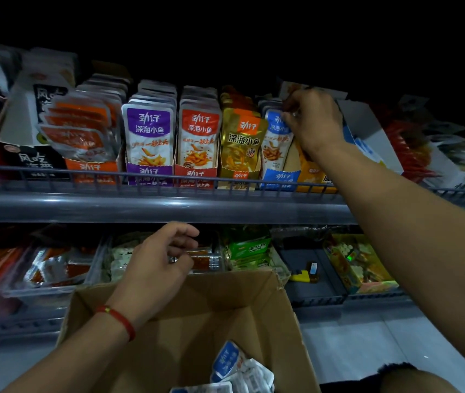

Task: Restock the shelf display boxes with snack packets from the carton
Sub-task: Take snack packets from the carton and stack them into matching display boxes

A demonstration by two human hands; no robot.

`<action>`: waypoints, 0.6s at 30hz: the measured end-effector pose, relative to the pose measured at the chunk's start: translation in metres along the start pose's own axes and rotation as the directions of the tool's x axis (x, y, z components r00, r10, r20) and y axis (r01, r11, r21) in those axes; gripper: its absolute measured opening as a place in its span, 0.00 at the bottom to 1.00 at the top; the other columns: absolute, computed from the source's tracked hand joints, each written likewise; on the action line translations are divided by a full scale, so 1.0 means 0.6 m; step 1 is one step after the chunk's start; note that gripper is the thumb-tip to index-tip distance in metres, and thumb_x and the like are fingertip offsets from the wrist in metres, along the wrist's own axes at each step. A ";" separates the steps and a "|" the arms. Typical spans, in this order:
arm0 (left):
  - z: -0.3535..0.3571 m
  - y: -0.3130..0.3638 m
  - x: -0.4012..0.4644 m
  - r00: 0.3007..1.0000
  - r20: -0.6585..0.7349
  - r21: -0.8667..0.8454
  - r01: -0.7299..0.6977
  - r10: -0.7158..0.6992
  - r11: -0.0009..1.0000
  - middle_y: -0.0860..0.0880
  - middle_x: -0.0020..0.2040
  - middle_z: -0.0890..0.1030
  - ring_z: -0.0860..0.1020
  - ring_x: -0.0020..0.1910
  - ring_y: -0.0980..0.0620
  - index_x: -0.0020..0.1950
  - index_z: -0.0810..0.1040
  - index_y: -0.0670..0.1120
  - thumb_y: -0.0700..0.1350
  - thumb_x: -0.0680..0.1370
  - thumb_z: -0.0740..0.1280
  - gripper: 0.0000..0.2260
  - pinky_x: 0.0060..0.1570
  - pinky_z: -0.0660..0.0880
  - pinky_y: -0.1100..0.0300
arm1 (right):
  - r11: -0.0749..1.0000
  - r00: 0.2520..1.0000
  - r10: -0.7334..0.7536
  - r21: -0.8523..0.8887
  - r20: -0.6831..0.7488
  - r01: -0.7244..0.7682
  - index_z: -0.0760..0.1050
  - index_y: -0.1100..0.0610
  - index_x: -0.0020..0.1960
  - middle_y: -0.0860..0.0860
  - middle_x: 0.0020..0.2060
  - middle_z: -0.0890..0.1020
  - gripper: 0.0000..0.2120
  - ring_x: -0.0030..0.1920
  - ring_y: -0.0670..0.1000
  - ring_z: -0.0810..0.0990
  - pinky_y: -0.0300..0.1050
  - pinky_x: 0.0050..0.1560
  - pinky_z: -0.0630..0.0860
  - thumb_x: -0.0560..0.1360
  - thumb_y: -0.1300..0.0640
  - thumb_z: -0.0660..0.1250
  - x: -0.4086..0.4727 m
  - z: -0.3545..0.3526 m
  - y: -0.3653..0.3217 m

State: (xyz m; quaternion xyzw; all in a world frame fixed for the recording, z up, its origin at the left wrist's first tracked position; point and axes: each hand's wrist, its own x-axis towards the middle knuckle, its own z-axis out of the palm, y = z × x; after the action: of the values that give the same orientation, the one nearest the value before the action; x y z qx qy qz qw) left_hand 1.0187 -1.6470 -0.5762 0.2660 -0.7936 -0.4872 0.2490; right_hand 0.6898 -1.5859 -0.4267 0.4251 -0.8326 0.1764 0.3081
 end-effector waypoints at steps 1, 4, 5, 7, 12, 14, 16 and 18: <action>0.000 -0.001 0.000 1.000 0.002 0.005 0.002 -0.002 1.000 0.57 0.50 0.82 0.79 0.47 0.61 0.55 0.77 0.59 0.34 0.77 0.69 0.19 0.43 0.79 0.58 | 1.000 1.000 -0.002 -0.003 -0.003 0.002 0.80 0.54 0.60 0.55 0.58 0.82 0.10 0.59 0.58 0.79 0.51 0.49 0.75 0.80 0.51 0.68 -0.002 0.000 0.001; 0.001 -0.001 -0.002 1.000 0.012 0.019 -0.004 0.004 1.000 0.57 0.50 0.81 0.79 0.46 0.62 0.55 0.77 0.59 0.35 0.77 0.69 0.19 0.44 0.79 0.59 | 1.000 0.999 -0.021 -0.004 -0.024 0.021 0.78 0.54 0.61 0.56 0.58 0.80 0.11 0.60 0.57 0.78 0.50 0.51 0.74 0.80 0.52 0.68 -0.014 -0.002 0.002; 0.002 -0.001 -0.003 1.000 0.019 0.040 -0.005 0.004 0.999 0.58 0.50 0.81 0.78 0.46 0.63 0.55 0.77 0.59 0.35 0.76 0.69 0.18 0.44 0.79 0.59 | 1.000 0.999 -0.028 0.009 -0.031 0.028 0.78 0.55 0.61 0.56 0.58 0.80 0.11 0.61 0.57 0.77 0.50 0.51 0.73 0.80 0.52 0.68 -0.020 -0.005 0.002; 0.005 -0.003 -0.005 0.998 0.055 0.058 0.016 -0.019 0.998 0.58 0.49 0.81 0.78 0.46 0.64 0.55 0.77 0.59 0.35 0.76 0.70 0.18 0.44 0.78 0.61 | 0.998 0.998 -0.034 0.048 -0.054 0.037 0.78 0.55 0.60 0.55 0.57 0.80 0.10 0.60 0.57 0.77 0.49 0.51 0.73 0.80 0.53 0.68 -0.036 -0.012 0.002; 0.033 -0.020 -0.009 0.965 0.229 0.109 0.106 -0.129 0.988 0.54 0.49 0.82 0.80 0.44 0.56 0.52 0.79 0.56 0.34 0.75 0.69 0.16 0.42 0.78 0.63 | 0.948 0.979 -0.009 0.310 -0.205 0.073 0.80 0.56 0.56 0.52 0.50 0.81 0.08 0.47 0.48 0.78 0.41 0.50 0.76 0.79 0.56 0.65 -0.136 -0.043 -0.017; 0.051 -0.033 -0.015 0.911 0.365 0.124 0.157 -0.192 0.980 0.48 0.51 0.82 0.79 0.45 0.53 0.53 0.79 0.52 0.33 0.76 0.68 0.14 0.37 0.74 0.68 | 0.912 0.985 0.012 0.405 -0.173 0.060 0.80 0.57 0.56 0.51 0.50 0.81 0.08 0.45 0.45 0.78 0.36 0.48 0.74 0.79 0.60 0.66 -0.210 -0.050 -0.036; 0.070 -0.051 -0.022 0.852 0.466 0.204 0.160 -0.240 0.966 0.50 0.51 0.81 0.78 0.45 0.56 0.56 0.79 0.52 0.37 0.77 0.69 0.13 0.36 0.73 0.69 | 0.874 0.999 0.013 0.486 -0.038 0.007 0.80 0.56 0.57 0.49 0.50 0.80 0.09 0.42 0.42 0.76 0.37 0.46 0.75 0.78 0.61 0.67 -0.285 -0.043 -0.053; 0.088 -0.068 -0.034 0.787 0.559 0.334 0.075 -0.261 0.940 0.54 0.51 0.80 0.77 0.45 0.59 0.57 0.78 0.55 0.41 0.78 0.69 0.11 0.38 0.72 0.69 | 0.864 0.982 -0.066 0.502 0.179 -0.034 0.79 0.53 0.60 0.47 0.51 0.78 0.11 0.42 0.42 0.76 0.42 0.46 0.78 0.78 0.59 0.68 -0.341 -0.030 -0.065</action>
State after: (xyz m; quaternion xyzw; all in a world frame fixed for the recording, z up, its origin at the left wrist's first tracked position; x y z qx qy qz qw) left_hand 1.0064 -1.6151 -0.6372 0.2040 -0.8675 -0.4425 -0.0997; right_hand 0.8198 -1.4757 -0.5476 0.5127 -0.7798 0.3431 0.1070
